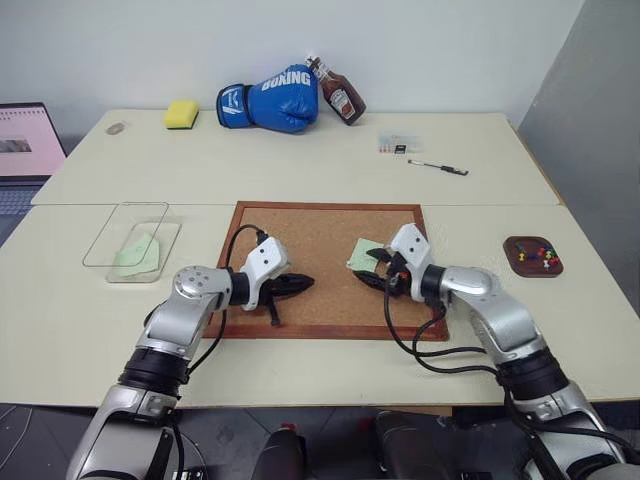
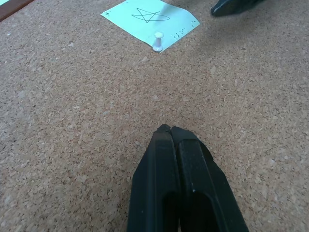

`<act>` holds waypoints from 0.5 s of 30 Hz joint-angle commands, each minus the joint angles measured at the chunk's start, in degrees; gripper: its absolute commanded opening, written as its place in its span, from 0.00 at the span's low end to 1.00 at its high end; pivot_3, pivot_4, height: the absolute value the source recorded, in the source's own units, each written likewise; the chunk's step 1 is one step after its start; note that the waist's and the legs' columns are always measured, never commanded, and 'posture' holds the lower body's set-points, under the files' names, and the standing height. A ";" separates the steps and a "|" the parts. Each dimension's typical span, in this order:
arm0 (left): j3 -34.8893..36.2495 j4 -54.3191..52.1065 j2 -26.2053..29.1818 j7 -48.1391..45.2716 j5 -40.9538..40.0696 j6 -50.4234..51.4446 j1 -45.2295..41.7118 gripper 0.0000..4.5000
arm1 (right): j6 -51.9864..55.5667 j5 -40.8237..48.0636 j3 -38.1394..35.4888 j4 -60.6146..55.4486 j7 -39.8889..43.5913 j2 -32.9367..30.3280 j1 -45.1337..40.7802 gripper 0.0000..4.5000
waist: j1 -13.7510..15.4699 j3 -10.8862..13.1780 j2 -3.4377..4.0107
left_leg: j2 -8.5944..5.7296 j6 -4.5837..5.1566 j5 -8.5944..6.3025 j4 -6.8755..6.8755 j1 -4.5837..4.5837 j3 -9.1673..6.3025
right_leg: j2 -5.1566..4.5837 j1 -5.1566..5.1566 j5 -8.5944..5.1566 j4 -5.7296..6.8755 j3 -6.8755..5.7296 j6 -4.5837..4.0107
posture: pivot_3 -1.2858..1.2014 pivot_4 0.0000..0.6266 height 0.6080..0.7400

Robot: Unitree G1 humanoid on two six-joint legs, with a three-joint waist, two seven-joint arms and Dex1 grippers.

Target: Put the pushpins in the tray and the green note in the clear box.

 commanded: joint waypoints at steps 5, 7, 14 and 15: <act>-0.62 -0.74 0.91 -0.11 0.73 1.53 1.59 0.00 | -5.30 -2.76 0.70 9.52 0.00 5.26 -5.50 0.60 | -0.03 0.00 0.00 | 0.00 0.00 0.00 0.00 0.00 0.02 | 0.00 0.00 0.00 0.00 0.01 0.00 | 0.52 0.24 1.00; -0.59 -0.90 0.94 -0.11 0.76 1.70 1.62 0.00 | -6.48 -3.57 0.74 12.38 0.18 6.37 -6.42 0.60 | -0.04 0.00 0.00 | 0.00 0.00 0.00 -0.01 0.00 0.01 | 0.00 -0.01 0.00 0.00 0.00 0.00 | 0.52 0.24 1.00; -0.41 -1.32 1.29 -0.19 0.76 1.94 1.89 0.00 | -8.50 -3.96 -0.44 17.44 0.92 8.53 -7.68 0.39 | -0.06 0.00 0.00 | 0.00 0.00 0.00 -0.02 -0.01 0.01 | 0.00 -0.03 0.00 0.00 0.00 -0.01 | 0.52 0.24 1.00; -0.38 -1.37 1.36 -0.22 0.76 1.94 1.97 0.00 | -8.52 -3.92 -0.63 17.51 0.96 8.66 -7.70 0.35 | -0.07 0.00 0.00 | 0.00 0.00 0.00 -0.02 -0.01 0.01 | 0.00 -0.03 0.00 0.00 0.01 -0.01 | 0.52 0.24 1.00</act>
